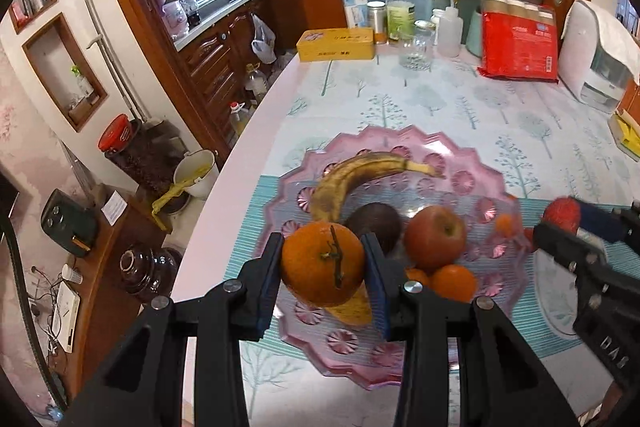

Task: Organize fruits
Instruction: 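Carry the tangerine with the left gripper while the right gripper carries the apple to the bowl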

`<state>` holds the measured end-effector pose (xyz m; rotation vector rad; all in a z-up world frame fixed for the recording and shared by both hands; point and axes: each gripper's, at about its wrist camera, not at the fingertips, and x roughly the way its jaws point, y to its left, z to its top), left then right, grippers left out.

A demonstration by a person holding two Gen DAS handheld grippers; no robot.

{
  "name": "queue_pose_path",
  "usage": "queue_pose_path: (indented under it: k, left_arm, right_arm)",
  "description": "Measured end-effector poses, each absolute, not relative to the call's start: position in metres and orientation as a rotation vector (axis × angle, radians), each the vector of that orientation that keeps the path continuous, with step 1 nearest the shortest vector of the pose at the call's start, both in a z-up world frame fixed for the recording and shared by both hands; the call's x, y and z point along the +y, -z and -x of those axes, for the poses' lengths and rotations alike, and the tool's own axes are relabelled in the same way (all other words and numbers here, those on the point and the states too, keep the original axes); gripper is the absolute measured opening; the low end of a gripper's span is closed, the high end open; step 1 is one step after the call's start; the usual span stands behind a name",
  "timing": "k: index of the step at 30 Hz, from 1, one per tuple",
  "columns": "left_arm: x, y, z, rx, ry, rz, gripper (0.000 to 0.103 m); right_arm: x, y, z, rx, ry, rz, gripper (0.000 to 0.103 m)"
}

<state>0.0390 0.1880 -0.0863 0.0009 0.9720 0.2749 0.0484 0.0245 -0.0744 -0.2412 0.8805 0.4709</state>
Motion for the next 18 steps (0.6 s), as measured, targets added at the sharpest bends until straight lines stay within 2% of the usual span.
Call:
queue_pose_path:
  k: [8,18]
  left_arm:
    - [0.204,0.109,-0.057,1.025,-0.225,-0.02,0.037]
    - [0.201,0.132,-0.103,1.08,-0.098,-0.011,0.037]
  right_arm:
    - [0.053,0.08,-0.067,0.885,-0.451,0.219,0.034]
    - [0.053,0.117,-0.09,0.987,-0.364,0.162,0.034]
